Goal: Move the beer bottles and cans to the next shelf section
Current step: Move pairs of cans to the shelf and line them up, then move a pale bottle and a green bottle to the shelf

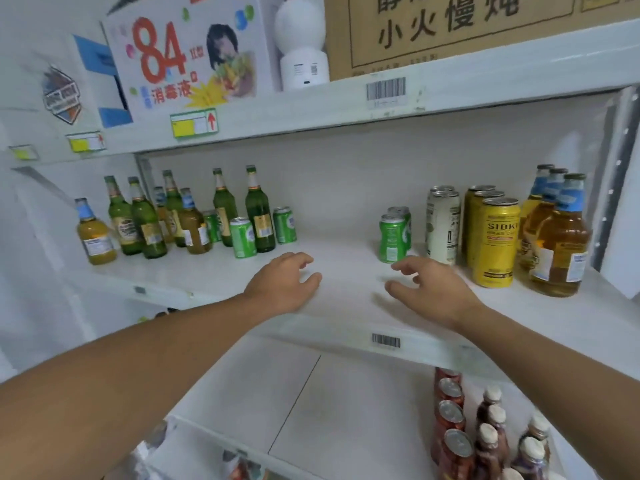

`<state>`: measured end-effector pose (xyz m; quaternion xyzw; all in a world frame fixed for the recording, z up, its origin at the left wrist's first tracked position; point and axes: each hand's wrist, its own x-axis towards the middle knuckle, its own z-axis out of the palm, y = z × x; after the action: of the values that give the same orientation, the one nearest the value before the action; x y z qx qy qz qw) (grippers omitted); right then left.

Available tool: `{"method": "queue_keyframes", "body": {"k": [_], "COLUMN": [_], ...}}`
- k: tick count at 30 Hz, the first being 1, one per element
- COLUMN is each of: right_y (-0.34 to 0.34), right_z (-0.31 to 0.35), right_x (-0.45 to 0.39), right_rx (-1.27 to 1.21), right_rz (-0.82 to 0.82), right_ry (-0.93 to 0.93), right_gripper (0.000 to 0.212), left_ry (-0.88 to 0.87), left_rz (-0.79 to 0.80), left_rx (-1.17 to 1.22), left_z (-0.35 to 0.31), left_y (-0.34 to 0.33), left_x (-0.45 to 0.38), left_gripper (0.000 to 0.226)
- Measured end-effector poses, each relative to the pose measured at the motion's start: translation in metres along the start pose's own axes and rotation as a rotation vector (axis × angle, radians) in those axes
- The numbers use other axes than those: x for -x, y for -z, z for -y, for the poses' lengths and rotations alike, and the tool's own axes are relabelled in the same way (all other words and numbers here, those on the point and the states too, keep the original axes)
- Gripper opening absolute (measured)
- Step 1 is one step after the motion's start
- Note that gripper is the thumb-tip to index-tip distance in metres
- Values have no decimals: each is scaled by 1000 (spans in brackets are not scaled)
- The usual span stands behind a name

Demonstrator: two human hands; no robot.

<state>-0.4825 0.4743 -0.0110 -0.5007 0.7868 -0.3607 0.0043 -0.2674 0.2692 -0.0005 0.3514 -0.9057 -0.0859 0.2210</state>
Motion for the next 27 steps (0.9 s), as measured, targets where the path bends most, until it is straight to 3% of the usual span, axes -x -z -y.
{"method": "queue_keyframes", "body": {"k": [18, 27], "right_y": [-216, -287], "right_z": [259, 332], "right_x": [-62, -102], "right_rx": [21, 28], "right_rz": [171, 257], "right_ry": [132, 154], "right_gripper": [46, 51], "left_ry": [273, 306], "left_rz": [-72, -125], "left_rx": [79, 143], "left_z": [328, 415], "left_y": [134, 154], "left_x": [97, 92], "left_gripper": [54, 55]}}
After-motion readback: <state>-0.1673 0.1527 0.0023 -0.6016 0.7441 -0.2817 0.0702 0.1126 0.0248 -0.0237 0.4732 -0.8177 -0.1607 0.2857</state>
